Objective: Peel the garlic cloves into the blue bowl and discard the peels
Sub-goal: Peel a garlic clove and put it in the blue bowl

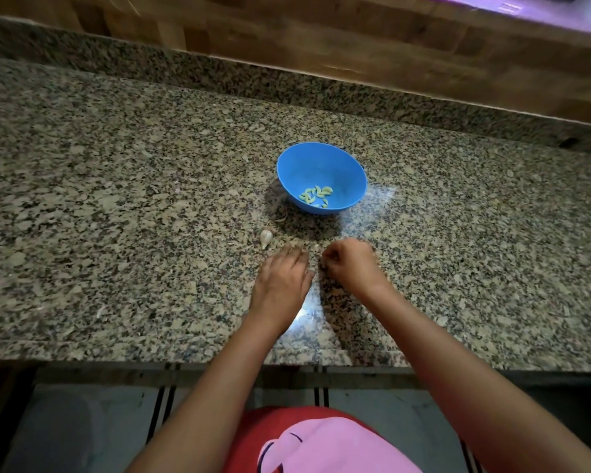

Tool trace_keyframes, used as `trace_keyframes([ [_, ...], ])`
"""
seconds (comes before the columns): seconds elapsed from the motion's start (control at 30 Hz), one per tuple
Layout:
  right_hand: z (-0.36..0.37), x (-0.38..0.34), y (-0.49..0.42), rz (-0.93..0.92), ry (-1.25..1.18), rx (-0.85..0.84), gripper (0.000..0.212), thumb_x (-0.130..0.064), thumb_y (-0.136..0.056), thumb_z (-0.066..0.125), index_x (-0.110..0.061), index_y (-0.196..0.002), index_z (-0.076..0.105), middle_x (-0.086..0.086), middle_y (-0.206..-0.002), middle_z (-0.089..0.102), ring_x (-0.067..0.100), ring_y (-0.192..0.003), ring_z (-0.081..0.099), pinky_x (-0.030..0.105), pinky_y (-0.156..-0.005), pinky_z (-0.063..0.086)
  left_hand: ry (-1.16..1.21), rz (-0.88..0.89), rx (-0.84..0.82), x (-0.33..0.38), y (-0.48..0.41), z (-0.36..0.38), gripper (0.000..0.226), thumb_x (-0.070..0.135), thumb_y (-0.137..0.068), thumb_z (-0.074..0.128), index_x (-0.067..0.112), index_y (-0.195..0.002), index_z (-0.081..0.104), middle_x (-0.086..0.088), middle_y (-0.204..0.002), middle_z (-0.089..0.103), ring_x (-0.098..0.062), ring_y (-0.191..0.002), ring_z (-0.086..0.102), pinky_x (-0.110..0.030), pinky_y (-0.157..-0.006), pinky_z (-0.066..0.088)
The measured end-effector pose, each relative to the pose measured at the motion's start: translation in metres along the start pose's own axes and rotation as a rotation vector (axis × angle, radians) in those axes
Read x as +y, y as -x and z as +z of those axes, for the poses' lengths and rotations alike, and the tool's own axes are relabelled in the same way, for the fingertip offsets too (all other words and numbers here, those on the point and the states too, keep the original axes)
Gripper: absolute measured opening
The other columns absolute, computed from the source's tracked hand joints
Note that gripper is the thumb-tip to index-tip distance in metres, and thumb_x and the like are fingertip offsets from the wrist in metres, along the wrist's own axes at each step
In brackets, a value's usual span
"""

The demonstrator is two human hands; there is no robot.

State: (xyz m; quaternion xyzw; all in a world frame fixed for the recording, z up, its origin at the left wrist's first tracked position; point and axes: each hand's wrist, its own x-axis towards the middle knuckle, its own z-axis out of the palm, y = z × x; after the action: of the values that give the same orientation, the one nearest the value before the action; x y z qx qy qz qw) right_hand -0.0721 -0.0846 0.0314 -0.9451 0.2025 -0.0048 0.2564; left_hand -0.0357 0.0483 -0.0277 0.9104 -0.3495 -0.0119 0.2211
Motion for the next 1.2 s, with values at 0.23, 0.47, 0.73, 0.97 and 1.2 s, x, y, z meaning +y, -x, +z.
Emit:
trace_keyframes([
  [0.23,0.007,0.003,-0.006,-0.105,0.128,-0.01,0.015,0.003,-0.084,0.052,0.001,-0.082,0.066,0.012,-0.086,0.063,0.024,-0.08,0.058,0.036,-0.075,0.05,-0.003,-0.001,-0.011,0.002,0.001,-0.003,0.048,0.036,-0.102,0.03,0.015,-0.145,0.032,0.0,-0.153,0.03,-0.015,-0.144,0.017,-0.029,-0.115,0.008],
  [0.47,0.002,0.008,0.01,0.345,-0.905,0.008,0.011,-0.001,-0.083,0.065,-0.01,-0.079,0.067,0.009,-0.079,0.07,0.02,-0.067,0.064,0.024,-0.059,0.055,0.513,-0.136,0.081,0.013,-0.008,-0.018,0.033,0.023,-0.097,0.048,0.009,-0.126,0.056,-0.005,-0.128,0.056,-0.018,-0.12,0.049,-0.021,-0.097,0.036],
  [0.73,-0.023,-0.004,0.021,0.308,-1.119,-0.185,0.009,0.0,-0.085,0.061,0.003,-0.076,0.061,0.01,-0.065,0.057,0.014,-0.053,0.052,0.019,-0.049,0.049,0.802,-0.254,-0.021,0.025,-0.025,-0.044,0.012,0.019,-0.094,0.054,0.013,-0.086,0.06,0.003,-0.072,0.059,-0.015,-0.067,0.056,-0.035,-0.064,0.051],
  [0.97,-0.017,-0.01,0.023,-0.157,0.057,0.168,0.009,0.001,-0.085,0.054,-0.005,-0.08,0.058,0.006,-0.078,0.055,0.015,-0.071,0.046,0.026,-0.063,0.036,1.008,-0.458,-0.112,0.032,-0.035,-0.04,0.019,0.019,-0.094,0.055,0.012,-0.076,0.056,-0.001,-0.065,0.053,-0.014,-0.058,0.045,-0.025,-0.052,0.039],
  [1.2,-0.028,-0.012,0.016,0.341,-0.962,-0.136,0.014,-0.003,-0.09,0.056,-0.003,-0.075,0.057,0.007,-0.064,0.053,0.013,-0.053,0.047,0.023,-0.047,0.039,0.937,-0.302,0.009,0.027,-0.036,-0.04,0.021,0.013,-0.093,0.055,0.019,-0.072,0.055,0.0,-0.068,0.057,-0.014,-0.062,0.046,-0.03,-0.061,0.038],
])
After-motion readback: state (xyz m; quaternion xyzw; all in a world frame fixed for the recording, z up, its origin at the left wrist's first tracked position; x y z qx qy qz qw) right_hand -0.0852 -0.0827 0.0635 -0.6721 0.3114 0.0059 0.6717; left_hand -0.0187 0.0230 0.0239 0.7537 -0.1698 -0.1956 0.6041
